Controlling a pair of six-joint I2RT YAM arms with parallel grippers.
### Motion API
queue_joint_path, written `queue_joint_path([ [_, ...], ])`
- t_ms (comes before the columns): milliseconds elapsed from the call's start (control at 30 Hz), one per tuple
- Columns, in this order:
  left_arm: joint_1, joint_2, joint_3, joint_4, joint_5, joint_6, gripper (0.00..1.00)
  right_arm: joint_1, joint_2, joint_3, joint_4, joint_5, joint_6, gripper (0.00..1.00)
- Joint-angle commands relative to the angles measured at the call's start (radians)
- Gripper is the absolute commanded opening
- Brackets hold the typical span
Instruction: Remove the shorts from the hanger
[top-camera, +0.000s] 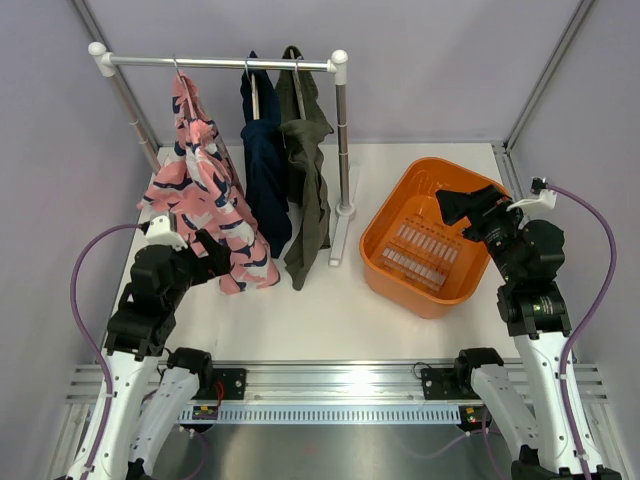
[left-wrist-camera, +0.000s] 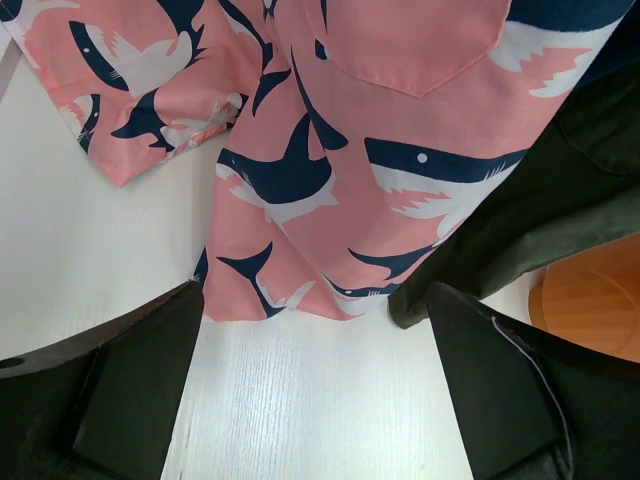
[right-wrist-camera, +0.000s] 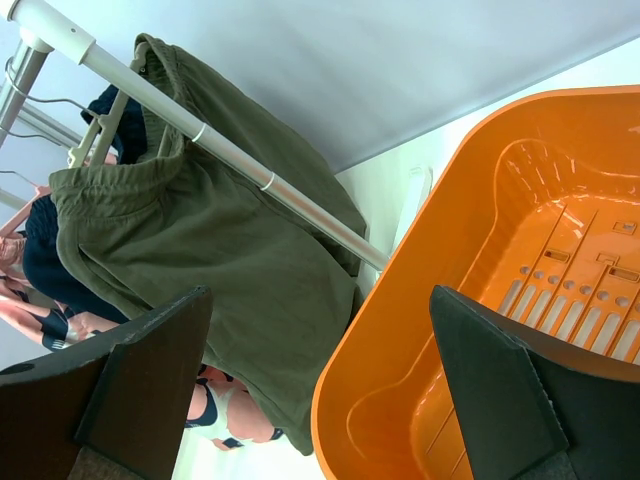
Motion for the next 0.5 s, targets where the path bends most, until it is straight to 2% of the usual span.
queue_joint_path([
  [0,0.003,0.001,0.000,0.027,0.019,0.013,0.99,-0.003,-0.008,0.015,0.021,-0.011,0.002,0.99],
  [300,0.003,0.001,0.000,0.027,0.021,0.013,0.99,-0.003,-0.004,0.055,-0.075,0.063,-0.057,1.00],
  [467,0.003,-0.001,0.000,0.027,0.024,0.013,0.99,-0.003,0.045,0.101,-0.101,0.037,-0.095,1.00],
])
